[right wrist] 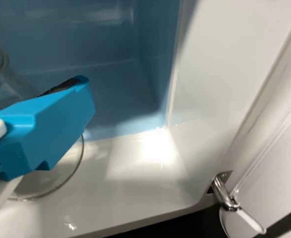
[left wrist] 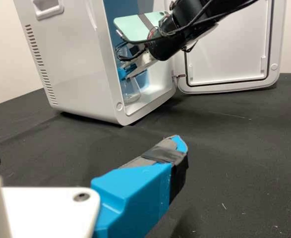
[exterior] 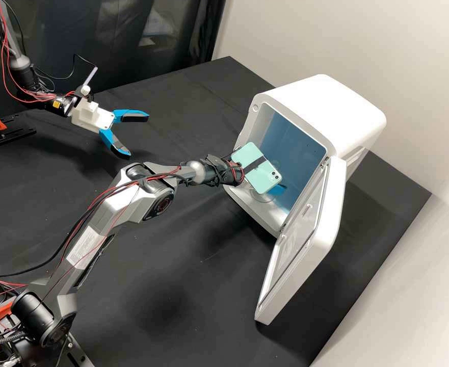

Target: Place the flask in the incubator

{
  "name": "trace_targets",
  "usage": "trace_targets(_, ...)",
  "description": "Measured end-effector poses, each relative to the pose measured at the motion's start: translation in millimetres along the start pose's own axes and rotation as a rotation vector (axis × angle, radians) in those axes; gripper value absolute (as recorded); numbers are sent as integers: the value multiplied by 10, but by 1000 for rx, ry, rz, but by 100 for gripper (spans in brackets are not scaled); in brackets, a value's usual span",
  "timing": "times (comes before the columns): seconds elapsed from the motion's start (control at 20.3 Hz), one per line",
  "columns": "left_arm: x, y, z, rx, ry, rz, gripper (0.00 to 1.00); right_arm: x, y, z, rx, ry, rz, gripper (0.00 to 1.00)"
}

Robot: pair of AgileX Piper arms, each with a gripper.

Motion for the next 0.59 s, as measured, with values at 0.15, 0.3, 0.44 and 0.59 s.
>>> trace_targets(0.15,0,0,-3,0,2,0,100,18,-41,37,-4,-10,-9,100)
trace_targets(0.3,-5,3,-29,11,14,2,100,27,-66,61,-7,-17,-15,100)
trace_targets(0.44,-8,5,-47,10,23,3,100,32,-88,85,-4,-26,-20,100)
trace_targets(0.59,-9,6,-53,10,28,4,100,36,-93,108,-5,-31,-23,100)
